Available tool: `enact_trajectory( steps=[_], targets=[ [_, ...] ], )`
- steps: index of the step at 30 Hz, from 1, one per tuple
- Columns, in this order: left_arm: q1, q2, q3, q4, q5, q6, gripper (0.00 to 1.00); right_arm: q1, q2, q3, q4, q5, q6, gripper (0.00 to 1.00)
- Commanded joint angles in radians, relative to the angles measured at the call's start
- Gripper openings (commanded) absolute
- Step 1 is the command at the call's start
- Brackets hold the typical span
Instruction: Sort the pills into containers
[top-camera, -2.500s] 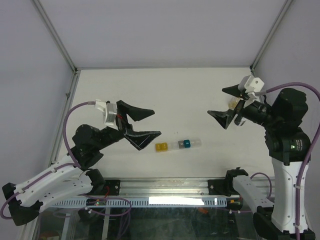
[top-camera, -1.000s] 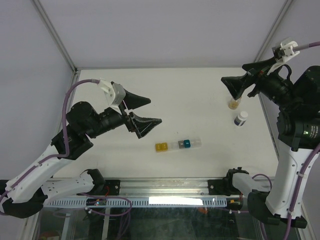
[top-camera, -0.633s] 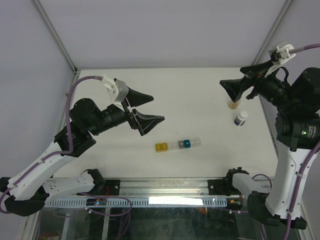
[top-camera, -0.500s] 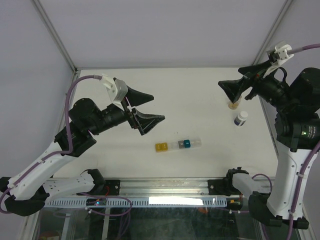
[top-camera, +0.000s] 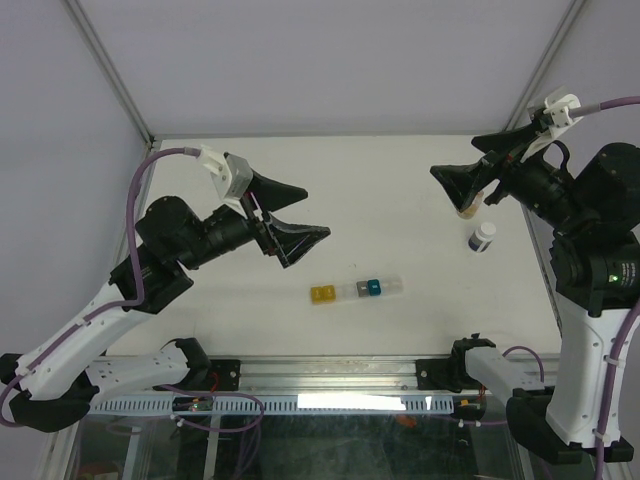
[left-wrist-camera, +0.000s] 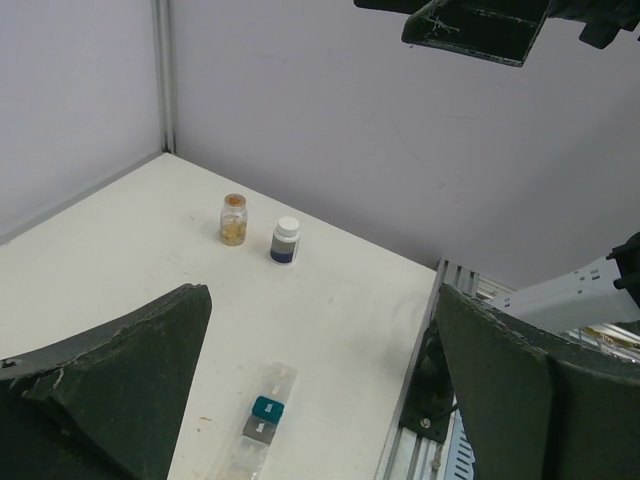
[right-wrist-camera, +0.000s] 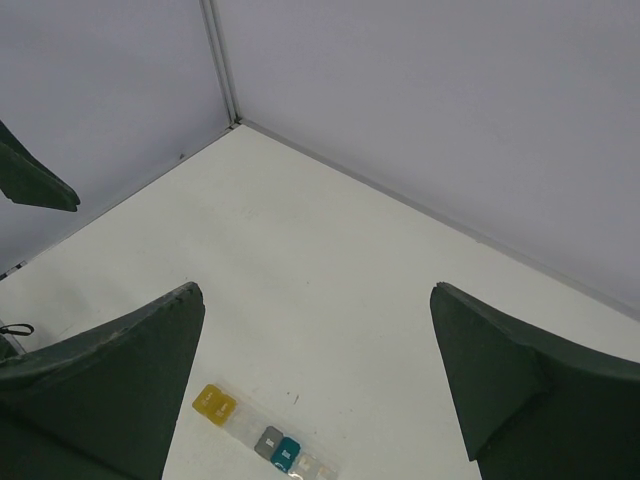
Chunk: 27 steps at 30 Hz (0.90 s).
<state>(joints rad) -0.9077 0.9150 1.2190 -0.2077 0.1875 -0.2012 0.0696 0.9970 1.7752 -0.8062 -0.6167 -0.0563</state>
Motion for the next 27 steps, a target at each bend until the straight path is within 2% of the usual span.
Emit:
enact_trajectory(
  steps=[1, 27],
  targets=[
    [0.01, -0.035, -0.003, 0.05, -0.029, -0.027, 0.99, 0.016, -0.001, 0.038, 0.029, 0.021, -0.012, 0.99],
    [0.01, -0.037, -0.003, 0.04, -0.038, -0.005, 0.99, 0.012, -0.015, 0.024, 0.036, 0.032, -0.016, 0.99]
  ],
)
